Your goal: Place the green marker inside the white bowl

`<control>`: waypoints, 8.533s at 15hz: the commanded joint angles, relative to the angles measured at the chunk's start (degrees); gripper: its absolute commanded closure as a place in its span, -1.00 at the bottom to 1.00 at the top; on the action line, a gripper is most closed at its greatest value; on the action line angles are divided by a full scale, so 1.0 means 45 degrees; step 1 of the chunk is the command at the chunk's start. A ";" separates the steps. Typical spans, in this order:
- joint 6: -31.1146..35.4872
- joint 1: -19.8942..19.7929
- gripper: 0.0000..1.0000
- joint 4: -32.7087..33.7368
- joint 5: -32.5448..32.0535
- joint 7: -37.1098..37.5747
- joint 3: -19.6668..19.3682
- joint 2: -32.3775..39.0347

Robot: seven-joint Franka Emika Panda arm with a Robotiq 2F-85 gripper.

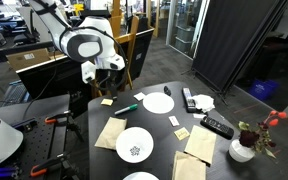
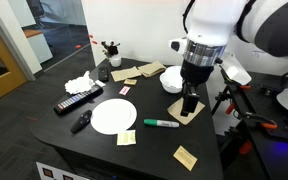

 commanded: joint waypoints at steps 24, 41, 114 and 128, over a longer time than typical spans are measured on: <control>-0.0444 0.0975 -1.00 0.3837 0.0650 -0.1714 -0.1814 0.3692; -0.1420 -0.0596 -1.00 0.5712 0.1532 -0.4616 -0.0090 0.5847; -0.6017 -0.0778 0.89 0.2113 -0.9865 1.9696 -0.2034 -0.1704; -0.7825 -0.1151 0.89 0.2517 -1.2100 2.5450 -0.2110 0.0378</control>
